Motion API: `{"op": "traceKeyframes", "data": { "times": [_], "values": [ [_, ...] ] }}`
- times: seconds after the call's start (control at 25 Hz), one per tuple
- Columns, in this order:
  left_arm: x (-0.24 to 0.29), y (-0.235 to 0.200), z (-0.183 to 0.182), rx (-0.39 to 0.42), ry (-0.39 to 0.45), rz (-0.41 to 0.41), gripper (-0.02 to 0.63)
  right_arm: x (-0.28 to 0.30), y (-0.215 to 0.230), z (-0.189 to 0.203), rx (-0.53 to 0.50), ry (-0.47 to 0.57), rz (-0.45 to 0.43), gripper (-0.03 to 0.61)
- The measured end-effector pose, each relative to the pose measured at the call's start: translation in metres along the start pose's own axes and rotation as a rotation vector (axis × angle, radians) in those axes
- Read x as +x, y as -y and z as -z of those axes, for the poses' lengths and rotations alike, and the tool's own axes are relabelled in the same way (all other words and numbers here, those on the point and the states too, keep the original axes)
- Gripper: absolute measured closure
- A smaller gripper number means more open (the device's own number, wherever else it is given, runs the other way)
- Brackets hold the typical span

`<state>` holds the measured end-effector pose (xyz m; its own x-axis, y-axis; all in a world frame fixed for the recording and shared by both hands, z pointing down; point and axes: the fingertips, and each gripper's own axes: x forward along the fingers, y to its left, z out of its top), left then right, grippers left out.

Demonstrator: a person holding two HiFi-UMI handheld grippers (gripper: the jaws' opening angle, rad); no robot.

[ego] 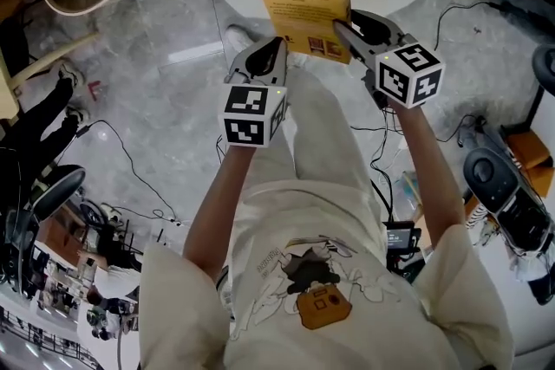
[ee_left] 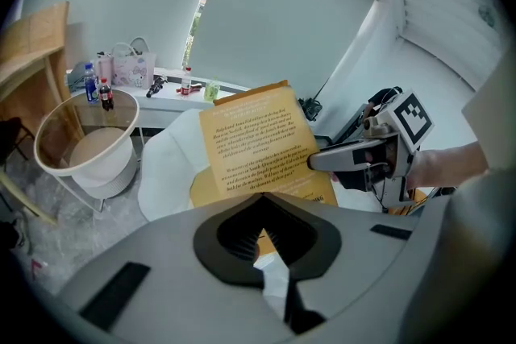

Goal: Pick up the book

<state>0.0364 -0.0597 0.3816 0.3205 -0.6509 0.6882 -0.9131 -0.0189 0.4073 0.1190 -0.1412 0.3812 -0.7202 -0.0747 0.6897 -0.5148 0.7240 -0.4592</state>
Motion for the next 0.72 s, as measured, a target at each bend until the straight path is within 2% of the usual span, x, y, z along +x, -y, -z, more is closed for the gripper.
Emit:
{"op": "traceKeyframes", "data": {
  "times": [0.44, 0.72],
  "values": [
    [-0.062, 0.033, -0.039, 0.044, 0.06, -0.015, 0.607, -0.058, -0.042, -0.03, 0.043, 0.082, -0.025, 0.419],
    [-0.094, 0.052, -0.036, 0.064, 0.069, -0.007, 0.607, -0.091, -0.066, -0.026, 0.044, 0.115, -0.037, 0.419]
  ]
}}
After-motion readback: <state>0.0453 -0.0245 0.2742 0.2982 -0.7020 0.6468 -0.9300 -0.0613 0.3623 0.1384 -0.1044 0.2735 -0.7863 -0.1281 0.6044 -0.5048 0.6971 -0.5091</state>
